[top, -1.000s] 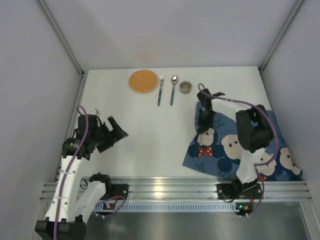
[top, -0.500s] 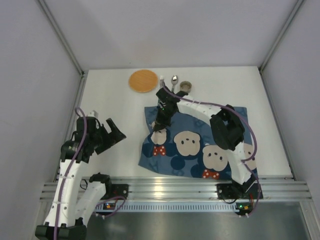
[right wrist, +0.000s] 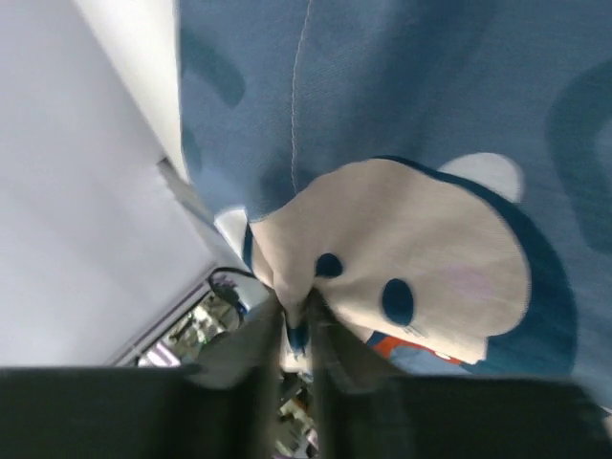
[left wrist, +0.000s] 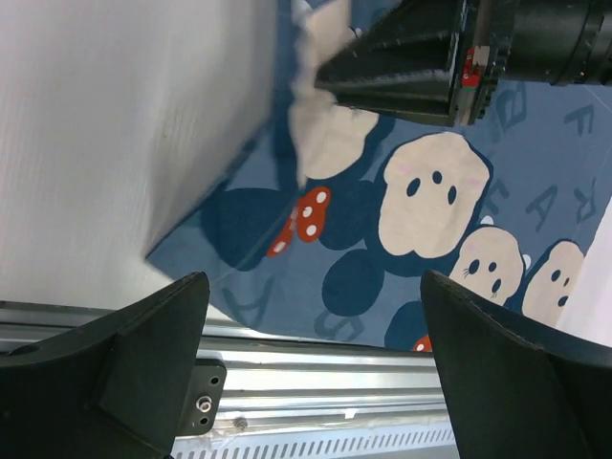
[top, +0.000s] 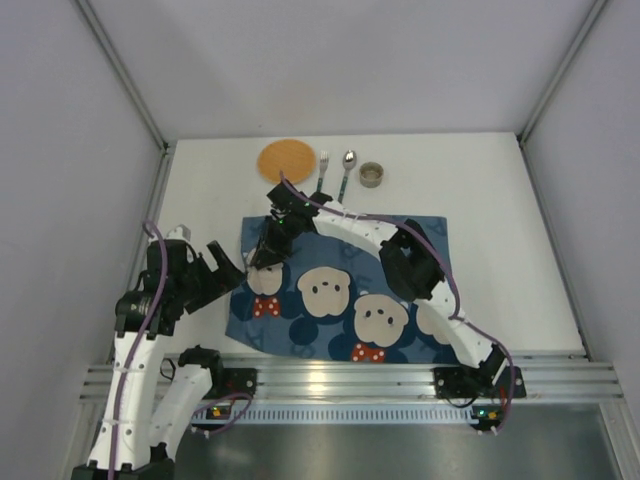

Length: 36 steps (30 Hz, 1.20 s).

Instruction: Set the dinner table for one person

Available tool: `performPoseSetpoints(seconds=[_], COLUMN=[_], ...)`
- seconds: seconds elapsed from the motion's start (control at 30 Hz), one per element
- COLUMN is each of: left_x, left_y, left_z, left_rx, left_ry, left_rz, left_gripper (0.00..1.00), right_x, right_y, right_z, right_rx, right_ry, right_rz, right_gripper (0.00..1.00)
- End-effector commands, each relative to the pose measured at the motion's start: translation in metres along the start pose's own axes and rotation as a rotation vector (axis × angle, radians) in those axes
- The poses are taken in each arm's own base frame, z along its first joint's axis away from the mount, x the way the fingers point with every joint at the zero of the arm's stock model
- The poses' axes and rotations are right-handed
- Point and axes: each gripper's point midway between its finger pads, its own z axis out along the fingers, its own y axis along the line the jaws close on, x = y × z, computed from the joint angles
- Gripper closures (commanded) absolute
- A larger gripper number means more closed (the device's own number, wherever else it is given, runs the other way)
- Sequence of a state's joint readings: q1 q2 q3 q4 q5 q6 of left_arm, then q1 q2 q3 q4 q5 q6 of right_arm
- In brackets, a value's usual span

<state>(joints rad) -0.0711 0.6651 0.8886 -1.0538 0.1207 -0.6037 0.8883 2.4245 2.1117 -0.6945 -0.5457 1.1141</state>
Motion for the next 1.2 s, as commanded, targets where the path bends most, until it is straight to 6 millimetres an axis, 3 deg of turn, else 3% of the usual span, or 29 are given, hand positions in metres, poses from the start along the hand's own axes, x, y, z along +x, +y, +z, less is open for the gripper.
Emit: performPoseSetpoints(seconds=[0.0,0.03,0.07,0.1,0.2,0.23,0.3,0.33,0.37,0.4,0.43,0.47,0.5,0.6,0.63,0.67,0.73,0.8,0.83,0.87,0.9,0.93,0.97,1.0,1.03,1.07,1.1,1.13,1.17], left_x=[-0.003,-0.003,-0.004,-0.004,-0.006,-0.007,-0.011,-0.011,-0.013,-0.015,-0.017,-0.018,-0.021,-0.030,-0.037,-0.050,-0.065,-0.090,-0.091,-0.113,-0.116,-0.112,-0.133,-0.128,-0.146,-0.149,-0.138,-0.137,-0.149], left_y=[-0.004,-0.005,-0.006,-0.007,-0.011,-0.012,-0.016,-0.018,-0.020,-0.021,-0.022,-0.023,-0.023,-0.028,-0.035,-0.043,-0.055,-0.067,-0.083,-0.107,-0.108,-0.129,-0.158,-0.159,-0.191,-0.198,-0.194,-0.204,-0.221], left_z=[-0.005,-0.004,-0.004,-0.004,0.000,0.000,0.001,0.001,0.000,0.001,0.001,0.002,0.005,0.013,0.017,0.017,0.037,0.060,0.069,0.069,0.102,0.115,0.114,0.154,0.155,0.169,0.208,0.221,0.226], left_rx=[0.014,0.018,0.024,0.028,0.038,0.044,0.057,0.068,0.073,0.074,0.075,0.073,0.072,0.068,0.082,0.091,0.067,0.001,0.006,0.016,-0.068,-0.058,-0.035,-0.093,-0.054,-0.066,-0.107,-0.090,-0.062], left_ry=[-0.011,-0.005,-0.006,-0.001,0.005,0.004,0.004,0.010,0.004,0.001,-0.003,-0.007,-0.010,-0.006,-0.018,-0.044,-0.030,-0.037,-0.026,-0.082,-0.045,-0.029,-0.078,-0.022,-0.074,-0.065,-0.007,-0.002,-0.038], left_rz=[0.011,0.013,0.016,0.019,0.033,0.036,0.048,0.051,0.056,0.063,0.067,0.070,0.076,0.089,0.098,0.105,0.121,0.161,0.214,0.252,0.313,0.376,0.404,0.448,0.464,0.471,0.496,0.515,0.519], left_gripper=[0.03,0.03,0.03,0.03,0.03,0.03,0.03,0.03,0.03,0.03,0.02,0.02,0.02,0.02,0.02,0.02,0.02,0.03,0.03,0.04,0.04,0.07,0.09,0.13,0.15,0.15,0.15,0.17,0.17], right_x=[0.012,0.012,0.011,0.009,0.005,0.004,0.005,0.003,-0.001,-0.001,-0.019,-0.032,-0.050,-0.086,-0.085,-0.096,-0.105,-0.101,-0.099,-0.094,-0.088,-0.084,-0.080,-0.076,-0.073,-0.065,-0.064,-0.062,-0.054], right_y=[0.043,0.048,0.052,0.053,0.070,0.082,0.089,0.099,0.091,0.096,0.085,0.063,0.054,0.011,-0.011,-0.016,-0.045,-0.075,-0.087,-0.108,-0.113,-0.121,-0.142,-0.149,-0.157,-0.171,-0.171,-0.175,-0.186], right_z=[0.008,0.007,0.002,-0.003,-0.034,-0.055,-0.078,-0.105,-0.111,-0.135,-0.150,-0.149,-0.172,-0.194,-0.196,-0.210,-0.220,-0.230,-0.232,-0.229,-0.237,-0.238,-0.236,-0.246,-0.250,-0.247,-0.258,-0.260,-0.258], right_rx=[-0.154,-0.181,-0.198,-0.204,-0.265,-0.301,-0.336,-0.369,-0.357,-0.372,-0.359,-0.310,-0.307,-0.185,-0.097,-0.027,0.105,0.234,0.273,0.331,0.341,0.360,0.412,0.427,0.441,0.458,0.444,0.441,0.446], right_ry=[0.078,0.081,0.080,0.070,0.038,0.019,0.004,-0.030,-0.051,-0.093,-0.141,-0.175,-0.234,-0.321,-0.308,-0.368,-0.393,-0.395,-0.389,-0.367,-0.370,-0.362,-0.346,-0.363,-0.357,-0.328,-0.355,-0.358,-0.341], right_rz=[-0.041,-0.061,-0.089,-0.104,-0.185,-0.218,-0.288,-0.322,-0.340,-0.359,-0.334,-0.290,-0.263,-0.219,-0.225,-0.236,-0.248,-0.226,-0.229,-0.210,-0.214,-0.226,-0.204,-0.200,-0.206,-0.195,-0.206,-0.220,-0.208], right_gripper=[0.78,0.65,0.39,0.25,0.17,0.16,0.16,0.16,0.16,0.16,0.16,0.16,0.16,0.17,0.17,0.17,0.17,0.17,0.17,0.17,0.16,0.16,0.16,0.16,0.16,0.16,0.16,0.15,0.15])
